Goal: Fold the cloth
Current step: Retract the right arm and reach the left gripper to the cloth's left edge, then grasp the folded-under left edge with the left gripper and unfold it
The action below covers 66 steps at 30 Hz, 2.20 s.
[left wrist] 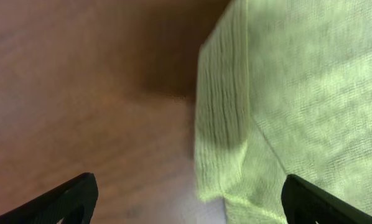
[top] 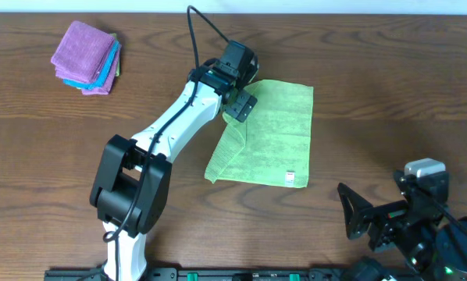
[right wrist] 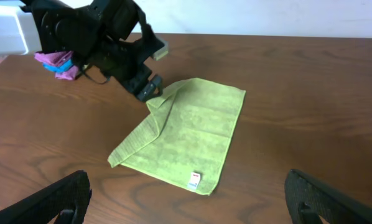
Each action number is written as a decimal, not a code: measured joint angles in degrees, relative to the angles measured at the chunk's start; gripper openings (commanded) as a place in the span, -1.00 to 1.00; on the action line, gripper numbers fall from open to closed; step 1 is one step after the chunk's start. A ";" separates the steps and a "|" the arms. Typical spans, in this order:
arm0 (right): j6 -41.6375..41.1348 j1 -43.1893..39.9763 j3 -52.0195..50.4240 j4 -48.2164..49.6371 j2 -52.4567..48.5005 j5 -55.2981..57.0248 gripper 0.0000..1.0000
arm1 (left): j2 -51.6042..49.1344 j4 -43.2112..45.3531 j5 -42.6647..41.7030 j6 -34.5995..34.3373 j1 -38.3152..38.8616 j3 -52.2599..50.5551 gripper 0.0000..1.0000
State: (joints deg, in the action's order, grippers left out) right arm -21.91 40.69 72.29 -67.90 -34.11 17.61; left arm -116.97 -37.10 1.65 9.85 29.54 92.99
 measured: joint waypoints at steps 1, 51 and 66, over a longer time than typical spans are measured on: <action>-0.02 0.00 0.00 0.02 0.00 0.00 0.99 | 0.00 -0.57 -0.44 -0.26 0.00 0.02 0.91; -0.07 0.00 0.00 0.00 0.00 -1.36 0.88 | -6.56 3.69 4.94 -0.76 0.04 0.11 -0.88; -0.11 0.00 0.00 -0.13 0.00 -1.31 0.85 | -6.56 2.36 6.58 -0.02 -0.13 0.11 -0.42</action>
State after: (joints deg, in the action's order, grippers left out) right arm -22.02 40.69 72.29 -68.03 -34.11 16.29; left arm -123.52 -34.74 8.23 9.82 29.41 93.10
